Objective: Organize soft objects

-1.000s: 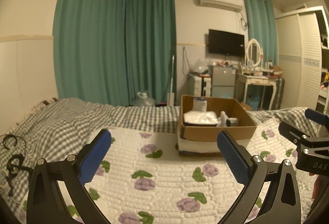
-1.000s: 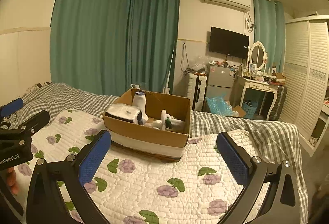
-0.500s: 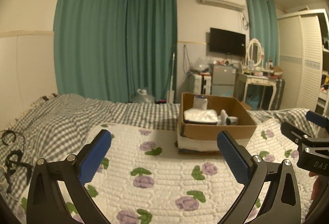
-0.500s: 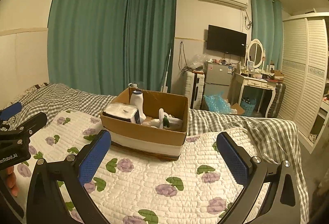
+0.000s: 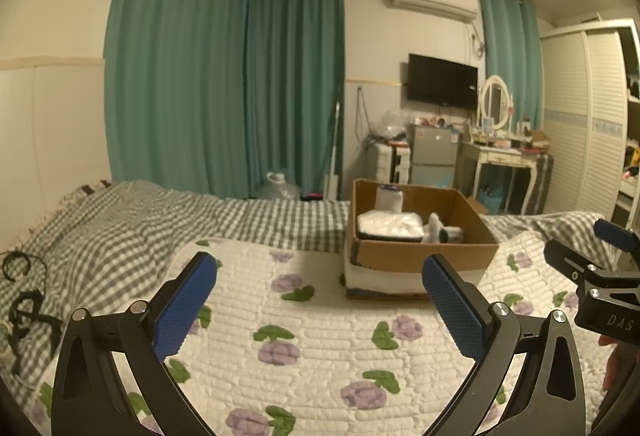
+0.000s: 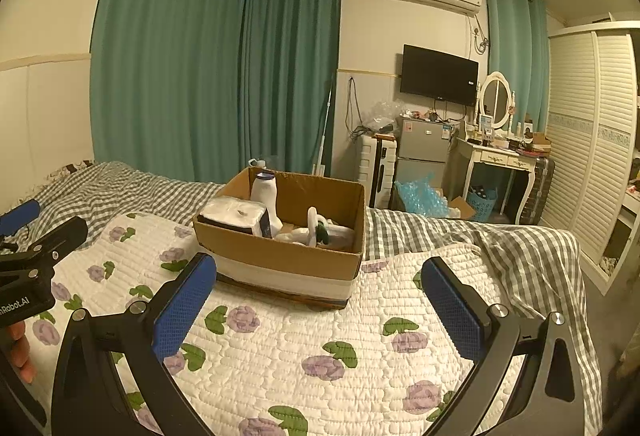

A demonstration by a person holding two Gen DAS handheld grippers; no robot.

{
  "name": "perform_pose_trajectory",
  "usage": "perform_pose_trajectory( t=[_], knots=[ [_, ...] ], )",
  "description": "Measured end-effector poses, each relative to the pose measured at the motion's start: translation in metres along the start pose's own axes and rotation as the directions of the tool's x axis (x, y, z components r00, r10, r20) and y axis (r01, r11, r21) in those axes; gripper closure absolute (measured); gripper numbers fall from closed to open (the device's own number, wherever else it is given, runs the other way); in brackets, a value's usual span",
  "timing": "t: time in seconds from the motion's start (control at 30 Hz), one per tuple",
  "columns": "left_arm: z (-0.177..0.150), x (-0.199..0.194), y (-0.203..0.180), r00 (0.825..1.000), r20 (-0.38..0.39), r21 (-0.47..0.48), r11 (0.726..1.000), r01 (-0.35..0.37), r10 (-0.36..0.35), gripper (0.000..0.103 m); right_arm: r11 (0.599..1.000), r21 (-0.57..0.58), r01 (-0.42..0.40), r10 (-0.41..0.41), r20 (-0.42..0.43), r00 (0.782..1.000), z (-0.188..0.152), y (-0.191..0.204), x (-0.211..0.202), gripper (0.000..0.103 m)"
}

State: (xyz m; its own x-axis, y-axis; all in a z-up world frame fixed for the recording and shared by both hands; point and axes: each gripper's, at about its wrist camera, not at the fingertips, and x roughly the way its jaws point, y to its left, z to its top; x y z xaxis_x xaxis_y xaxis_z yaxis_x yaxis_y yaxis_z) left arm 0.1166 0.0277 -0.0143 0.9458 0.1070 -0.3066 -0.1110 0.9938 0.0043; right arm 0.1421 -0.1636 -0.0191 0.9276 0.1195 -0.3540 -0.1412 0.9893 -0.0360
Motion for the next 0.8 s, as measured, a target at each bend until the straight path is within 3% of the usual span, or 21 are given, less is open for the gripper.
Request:
perform_pose_trajectory(
  t=[0.8],
  knots=[
    [-0.0021,0.0004,0.0007,1.000,0.005,0.006,1.000,0.011,-0.011,0.000,1.000,0.004,-0.014,0.015,-0.008,1.000,-0.0027,0.0048,0.0019,0.000]
  ],
)
